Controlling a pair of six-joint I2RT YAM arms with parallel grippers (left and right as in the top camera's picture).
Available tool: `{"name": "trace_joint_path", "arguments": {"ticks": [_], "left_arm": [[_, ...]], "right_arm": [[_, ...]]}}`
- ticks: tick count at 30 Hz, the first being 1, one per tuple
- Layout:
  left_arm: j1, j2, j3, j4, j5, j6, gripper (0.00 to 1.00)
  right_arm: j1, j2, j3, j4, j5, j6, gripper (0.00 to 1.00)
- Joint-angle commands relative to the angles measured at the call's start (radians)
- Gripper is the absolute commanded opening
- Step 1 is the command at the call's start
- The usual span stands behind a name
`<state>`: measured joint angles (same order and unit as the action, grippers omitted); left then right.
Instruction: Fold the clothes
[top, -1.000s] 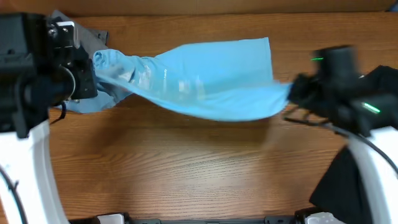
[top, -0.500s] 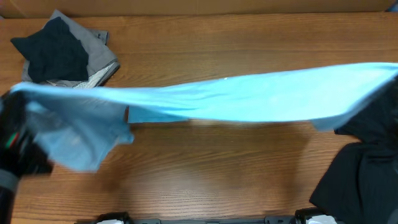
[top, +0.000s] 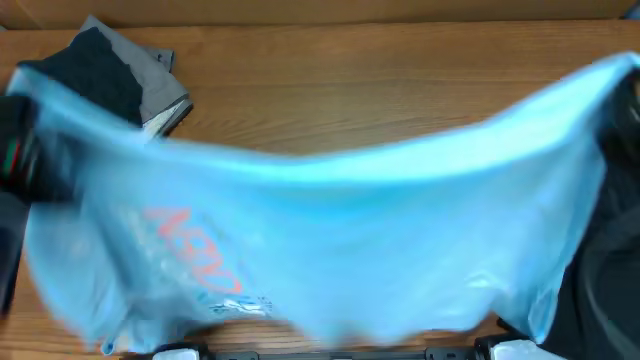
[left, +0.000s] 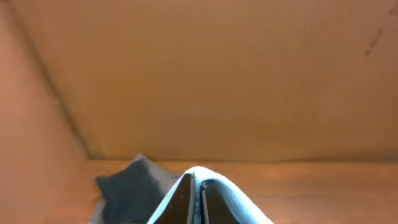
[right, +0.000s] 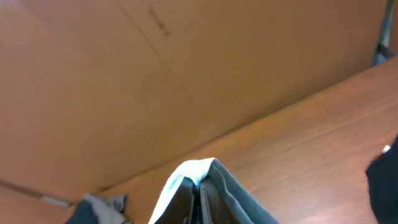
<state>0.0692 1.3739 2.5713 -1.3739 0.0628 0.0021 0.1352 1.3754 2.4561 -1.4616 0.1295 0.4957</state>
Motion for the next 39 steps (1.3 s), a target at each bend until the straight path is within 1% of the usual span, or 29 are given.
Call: {"name": "trace_joint_path", "arguments": {"ticks": [1, 3, 7, 10, 15, 18, 22, 24, 28, 29, 31, 33, 34, 37, 38, 39], "left_arm": [[0.001, 0.219, -0.016, 0.161, 0.222, 0.053, 0.04], [0.002, 0.28, 0.013, 0.274, 0.297, 0.029, 0.04], [0.002, 0.299, 0.083, 0.43, 0.305, -0.014, 0.04], [0.002, 0.29, 0.131, 0.441, 0.305, -0.033, 0.04], [-0.003, 0.27, 0.146, 0.385, 0.291, -0.024, 0.04], [-0.004, 0.268, 0.146, 0.302, 0.289, -0.024, 0.07], [-0.004, 0.293, 0.145, 0.055, 0.259, -0.009, 0.14], [-0.004, 0.32, 0.134, -0.093, 0.229, -0.004, 0.18], [-0.004, 0.404, 0.091, -0.309, 0.217, 0.004, 0.16], [-0.004, 0.431, 0.061, -0.316, 0.216, 0.006, 0.12], [-0.014, 0.45, -0.042, -0.314, 0.226, 0.004, 0.12], [-0.023, 0.459, -0.118, -0.315, 0.218, 0.001, 0.11], [-0.029, 0.46, -0.18, -0.315, 0.219, 0.002, 0.11], [-0.044, 0.46, -0.27, -0.315, 0.206, 0.007, 0.1], [-0.052, 0.46, -0.296, -0.315, 0.198, 0.007, 0.11], [-0.062, 0.46, -0.315, -0.313, 0.196, 0.018, 0.14]], "right_arm": [[-0.014, 0.157, -0.003, 0.098, 0.056, -0.032, 0.04], [-0.039, 0.209, -0.001, 0.208, 0.058, -0.054, 0.03], [-0.113, 0.214, 0.003, 0.328, 0.021, -0.078, 0.04], [-0.19, 0.197, 0.029, 0.328, 0.002, -0.081, 0.04], [-0.279, 0.182, 0.033, 0.283, -0.085, -0.119, 0.04], [-0.293, 0.191, 0.03, 0.207, -0.11, -0.121, 0.04], [-0.293, 0.225, 0.027, 0.035, -0.11, -0.145, 0.04], [-0.293, 0.249, 0.008, -0.062, -0.117, -0.15, 0.04], [-0.293, 0.325, -0.05, -0.23, -0.133, -0.2, 0.04], [-0.293, 0.34, -0.073, -0.232, -0.146, -0.215, 0.04], [-0.293, 0.354, -0.161, -0.227, -0.214, -0.243, 0.04], [-0.293, 0.356, -0.239, -0.227, -0.217, -0.243, 0.05], [-0.293, 0.356, -0.307, -0.227, -0.218, -0.251, 0.06], [-0.293, 0.356, -0.432, -0.219, -0.216, -0.266, 0.07], [-0.293, 0.356, -0.472, -0.216, -0.216, -0.266, 0.08], [-0.293, 0.356, -0.502, -0.209, -0.211, -0.265, 0.14]]}}
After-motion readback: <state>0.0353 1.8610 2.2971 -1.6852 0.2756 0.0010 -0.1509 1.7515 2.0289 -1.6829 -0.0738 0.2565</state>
